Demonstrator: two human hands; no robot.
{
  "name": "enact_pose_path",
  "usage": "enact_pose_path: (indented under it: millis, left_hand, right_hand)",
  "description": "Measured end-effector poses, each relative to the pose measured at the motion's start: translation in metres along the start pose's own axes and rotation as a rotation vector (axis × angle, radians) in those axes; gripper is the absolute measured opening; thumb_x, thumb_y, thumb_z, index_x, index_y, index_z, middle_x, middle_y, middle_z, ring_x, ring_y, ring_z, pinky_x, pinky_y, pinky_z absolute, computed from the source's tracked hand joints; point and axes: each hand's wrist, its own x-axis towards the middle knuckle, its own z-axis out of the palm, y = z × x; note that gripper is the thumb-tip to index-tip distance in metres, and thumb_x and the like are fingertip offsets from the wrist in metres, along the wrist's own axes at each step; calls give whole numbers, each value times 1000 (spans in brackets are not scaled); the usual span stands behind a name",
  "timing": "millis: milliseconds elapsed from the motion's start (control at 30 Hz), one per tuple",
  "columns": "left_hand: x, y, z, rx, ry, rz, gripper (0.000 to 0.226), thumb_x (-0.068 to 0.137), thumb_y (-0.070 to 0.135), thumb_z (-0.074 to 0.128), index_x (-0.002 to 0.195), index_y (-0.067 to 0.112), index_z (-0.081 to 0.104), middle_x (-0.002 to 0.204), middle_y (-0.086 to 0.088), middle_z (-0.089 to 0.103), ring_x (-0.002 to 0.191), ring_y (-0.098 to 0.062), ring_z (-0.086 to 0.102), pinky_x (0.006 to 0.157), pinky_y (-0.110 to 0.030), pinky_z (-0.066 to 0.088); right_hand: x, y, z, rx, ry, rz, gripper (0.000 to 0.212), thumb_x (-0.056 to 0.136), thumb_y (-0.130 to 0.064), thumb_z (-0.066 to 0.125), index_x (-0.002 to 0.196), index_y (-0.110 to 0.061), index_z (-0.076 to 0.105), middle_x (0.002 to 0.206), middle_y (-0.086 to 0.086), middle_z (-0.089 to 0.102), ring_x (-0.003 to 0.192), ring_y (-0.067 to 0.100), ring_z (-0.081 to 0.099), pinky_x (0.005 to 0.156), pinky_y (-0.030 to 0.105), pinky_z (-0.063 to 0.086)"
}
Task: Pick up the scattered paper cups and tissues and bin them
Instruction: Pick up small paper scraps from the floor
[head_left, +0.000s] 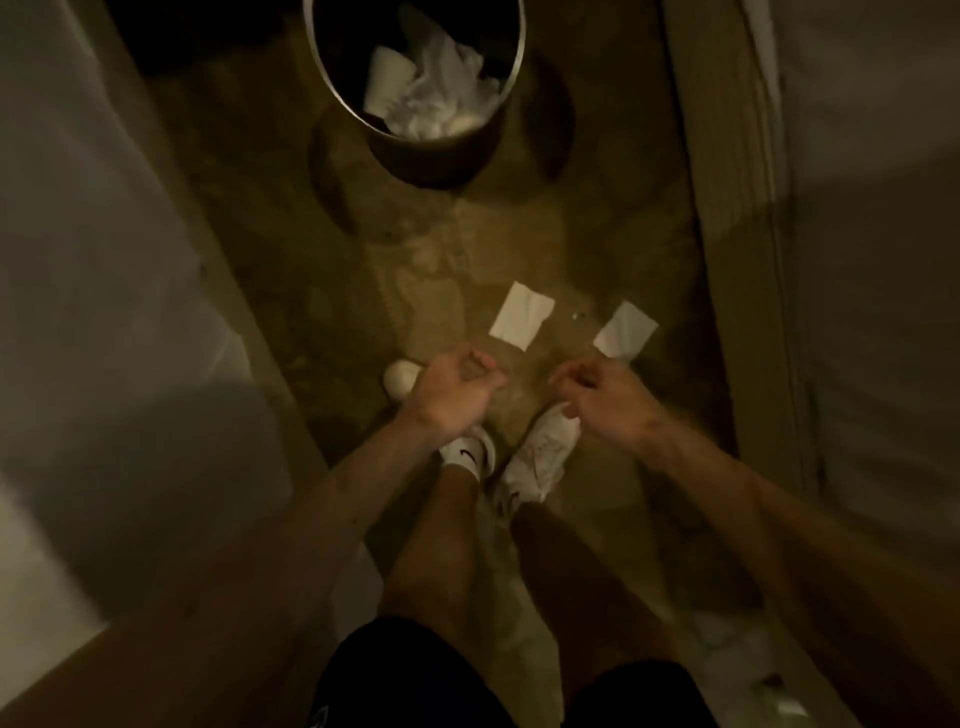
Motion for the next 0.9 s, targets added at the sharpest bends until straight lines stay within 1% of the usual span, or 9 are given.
enact_pose_path:
  millis: [67,133,267,433,533,633,733,833,900]
  left_hand:
    - [22,-6,28,103,-20,29,13,87,34,72,92,26,63,72,3,66,57,-10,60,47,-22,49]
    - [51,-15,54,178,-47,63,13,88,30,70,97,24,64,77,0,67,69,-16,64,60,-28,52]
    - [116,-38,100,267,27,68,27,91,27,64,112,11,62,108,-19,68,93,-29,66,79,-35,54]
    - [185,-79,138,419,125,88,44,92,36,64,130,18,51,133,-10,56,122,-29,54,101,-42,48]
    - [224,-93,145,510,193,216,56,91,42,65,137,15,47,133,-11,56,120,-28,55,92,-34,47]
    - [258,-101,144,569,202,332,61,91,41,65,140,13,41,132,-12,54,116,-26,54,87,-33,45]
    - [290,-111,145,656,262,419,62,91,39,66,141,12,40,135,-13,45,112,-19,47,84,-28,39]
    - [305,-117,143,840,359,516,50,93,33,63,133,7,47,135,-14,45,114,-23,49,84,-26,37]
    - [314,-119,140,879,365,535,36,98,28,58,125,5,54,133,-12,47,112,-26,53,82,-26,40]
  right_hand:
    - [20,40,-6,45,59,23,28,96,-31,58,121,-21,64,126,-1,63,113,19,59,101,44,49]
    - [48,78,-8,70,115,25,31,95,-32,59,124,-22,61,127,-1,61,116,19,56,102,41,47]
    - [107,145,-4,120,191,43,41,94,-35,61,132,-21,56,131,3,60,115,20,55,94,34,44]
    - [175,202,14,123,216,93,52,92,-31,64,141,-18,50,147,8,46,134,28,44,107,34,35]
    - [215,217,21,24,214,66,52,95,-31,60,143,-20,46,157,4,30,140,28,34,112,42,34]
    - [249,222,25,-160,264,0,51,96,-32,56,144,-19,45,163,5,10,148,31,13,118,44,24]
    - [281,226,30,-182,299,0,53,93,-35,60,143,-27,46,164,2,-6,149,33,3,120,46,19]
    - [294,229,40,-258,326,-31,54,92,-36,60,143,-24,45,163,8,-4,148,36,2,119,47,15]
    - [293,231,44,-340,382,-102,58,91,-35,60,143,-15,42,161,10,5,147,33,7,117,45,20]
